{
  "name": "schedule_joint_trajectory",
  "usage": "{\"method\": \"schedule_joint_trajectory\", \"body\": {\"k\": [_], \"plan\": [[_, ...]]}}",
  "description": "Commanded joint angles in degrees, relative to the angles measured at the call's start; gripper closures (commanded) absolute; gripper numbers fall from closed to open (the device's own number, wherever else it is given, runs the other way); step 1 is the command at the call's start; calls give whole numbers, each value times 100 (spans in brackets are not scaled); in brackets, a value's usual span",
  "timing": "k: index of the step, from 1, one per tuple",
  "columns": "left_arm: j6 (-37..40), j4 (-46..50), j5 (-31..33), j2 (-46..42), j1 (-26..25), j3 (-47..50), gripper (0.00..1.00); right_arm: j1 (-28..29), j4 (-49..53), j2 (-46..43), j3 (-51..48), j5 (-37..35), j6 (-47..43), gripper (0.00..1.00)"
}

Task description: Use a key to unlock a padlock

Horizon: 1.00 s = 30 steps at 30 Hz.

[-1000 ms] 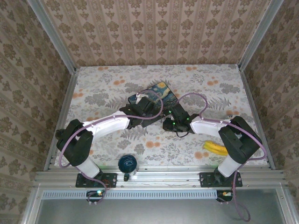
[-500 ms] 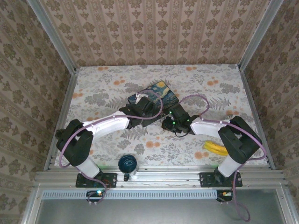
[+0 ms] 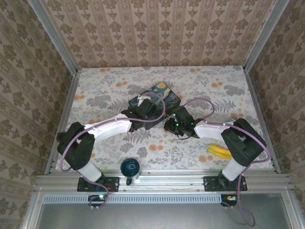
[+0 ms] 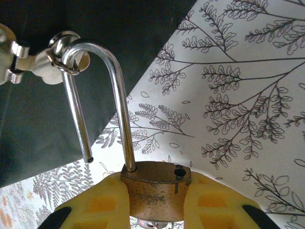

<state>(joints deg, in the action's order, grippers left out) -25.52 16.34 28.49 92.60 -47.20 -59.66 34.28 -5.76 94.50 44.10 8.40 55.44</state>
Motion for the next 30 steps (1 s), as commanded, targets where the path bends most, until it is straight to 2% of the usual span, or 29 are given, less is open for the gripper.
{"method": "schedule_joint_trajectory", "body": {"k": [1, 30], "plan": [[58, 626, -45, -31, 34, 227, 4, -106, -562, 55, 2, -165, 264, 100], [-10, 600, -80, -57, 63, 358, 4, -378, -1391, 446, -41, -163, 779, 100]]}}
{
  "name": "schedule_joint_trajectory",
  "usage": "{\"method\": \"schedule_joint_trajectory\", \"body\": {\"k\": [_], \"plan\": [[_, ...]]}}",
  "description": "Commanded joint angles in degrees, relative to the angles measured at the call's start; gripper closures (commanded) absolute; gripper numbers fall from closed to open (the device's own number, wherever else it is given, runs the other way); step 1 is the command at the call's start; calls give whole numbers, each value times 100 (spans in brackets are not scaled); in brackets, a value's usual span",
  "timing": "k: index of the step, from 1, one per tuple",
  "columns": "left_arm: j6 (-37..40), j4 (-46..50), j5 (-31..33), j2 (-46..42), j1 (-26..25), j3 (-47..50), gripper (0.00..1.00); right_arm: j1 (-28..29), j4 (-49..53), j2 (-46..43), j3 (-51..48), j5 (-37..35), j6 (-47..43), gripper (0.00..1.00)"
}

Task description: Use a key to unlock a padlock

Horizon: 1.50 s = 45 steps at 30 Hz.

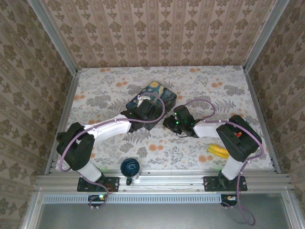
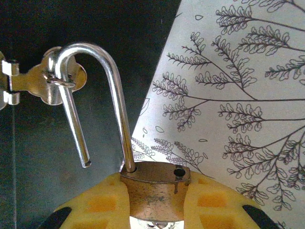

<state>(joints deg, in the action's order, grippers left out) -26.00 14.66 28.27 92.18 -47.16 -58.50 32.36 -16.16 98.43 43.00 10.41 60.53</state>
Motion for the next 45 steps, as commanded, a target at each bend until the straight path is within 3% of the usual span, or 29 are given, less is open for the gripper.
{"method": "schedule_joint_trajectory", "body": {"k": [1, 45], "plan": [[34, 769, -50, -16, 57, 243, 4, -201, -375, 44, 60, -359, 281, 100], [1, 738, -102, -227, 59, 380, 4, -651, -685, -33, 110, -417, 355, 100]]}}
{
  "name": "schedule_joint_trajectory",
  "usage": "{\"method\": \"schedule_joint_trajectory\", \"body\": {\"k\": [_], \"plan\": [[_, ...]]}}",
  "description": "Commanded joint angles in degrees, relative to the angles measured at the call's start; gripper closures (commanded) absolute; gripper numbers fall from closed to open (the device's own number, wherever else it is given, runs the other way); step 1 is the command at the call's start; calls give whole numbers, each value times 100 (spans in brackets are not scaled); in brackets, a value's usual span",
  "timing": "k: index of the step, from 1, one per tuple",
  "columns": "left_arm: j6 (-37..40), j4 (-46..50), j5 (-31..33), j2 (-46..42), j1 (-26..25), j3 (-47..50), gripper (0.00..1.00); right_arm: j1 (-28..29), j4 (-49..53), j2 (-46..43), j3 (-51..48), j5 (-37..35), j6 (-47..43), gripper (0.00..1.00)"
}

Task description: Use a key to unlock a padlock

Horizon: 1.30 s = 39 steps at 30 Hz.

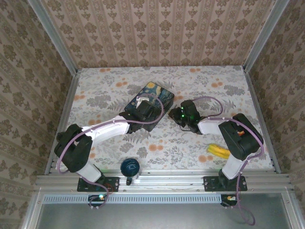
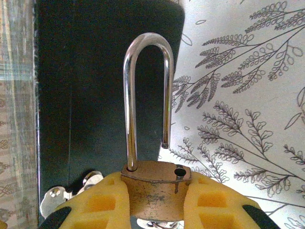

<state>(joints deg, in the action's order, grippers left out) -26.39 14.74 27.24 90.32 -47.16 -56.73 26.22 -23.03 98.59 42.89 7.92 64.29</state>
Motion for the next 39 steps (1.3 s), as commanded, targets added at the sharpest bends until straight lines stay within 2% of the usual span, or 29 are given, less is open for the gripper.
{"method": "schedule_joint_trajectory", "body": {"k": [1, 30, 39], "plan": [[42, 729, -5, -41, 58, 201, 4, -46, 2, -50, 123, -166, -22, 100], [47, 724, -21, -66, 84, 224, 4, -342, 9, 17, 399, -87, -136, 100], [21, 723, -26, -222, 120, 285, 4, -476, 287, -155, 413, -66, -348, 100]]}}
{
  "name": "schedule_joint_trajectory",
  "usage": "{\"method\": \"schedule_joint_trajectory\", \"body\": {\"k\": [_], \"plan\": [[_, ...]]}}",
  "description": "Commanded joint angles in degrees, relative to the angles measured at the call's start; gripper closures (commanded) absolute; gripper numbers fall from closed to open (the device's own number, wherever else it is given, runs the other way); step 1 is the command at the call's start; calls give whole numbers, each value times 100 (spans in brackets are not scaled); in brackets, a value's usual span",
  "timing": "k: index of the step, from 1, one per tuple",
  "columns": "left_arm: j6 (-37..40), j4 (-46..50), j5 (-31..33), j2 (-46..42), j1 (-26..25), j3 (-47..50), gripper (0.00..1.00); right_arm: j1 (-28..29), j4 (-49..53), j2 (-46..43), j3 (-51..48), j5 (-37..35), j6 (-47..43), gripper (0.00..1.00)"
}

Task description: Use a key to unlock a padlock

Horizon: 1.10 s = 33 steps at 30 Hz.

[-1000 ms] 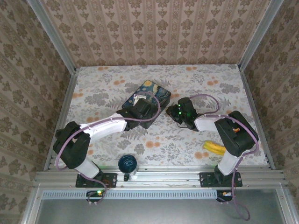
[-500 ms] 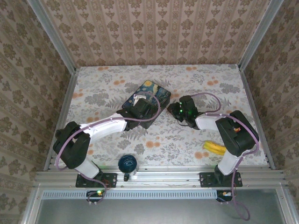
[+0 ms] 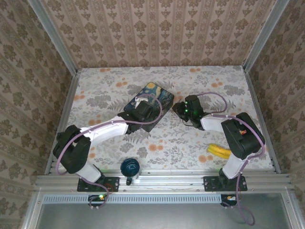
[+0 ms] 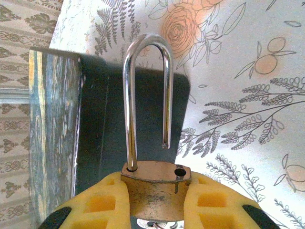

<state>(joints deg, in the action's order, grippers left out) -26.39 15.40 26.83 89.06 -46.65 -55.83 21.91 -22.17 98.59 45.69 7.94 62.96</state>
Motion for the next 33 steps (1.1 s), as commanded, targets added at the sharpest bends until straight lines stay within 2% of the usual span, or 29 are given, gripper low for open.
{"method": "schedule_joint_trajectory", "body": {"k": [1, 4, 8, 18, 23, 33], "plan": [[20, 658, 18, -132, 82, 203, 4, -47, 314, -204, 133, -65, -297, 100], [17, 679, 18, -321, 86, 211, 4, -47, 938, -446, 207, 109, -768, 100], [13, 644, -13, -654, 153, 221, 4, -38, 2390, -909, 334, 286, -1657, 100], [-235, 646, -382, -1669, 445, 350, 3, -73, 5677, -2093, 416, -150, -3183, 100], [-652, 468, -976, -2037, 813, 587, 1, -60, 6173, -1647, 584, 57, -3717, 100], [-1392, -183, -2036, -2126, 1514, 1103, 0, 86, 6076, -470, 1046, 15, -4150, 98]]}}
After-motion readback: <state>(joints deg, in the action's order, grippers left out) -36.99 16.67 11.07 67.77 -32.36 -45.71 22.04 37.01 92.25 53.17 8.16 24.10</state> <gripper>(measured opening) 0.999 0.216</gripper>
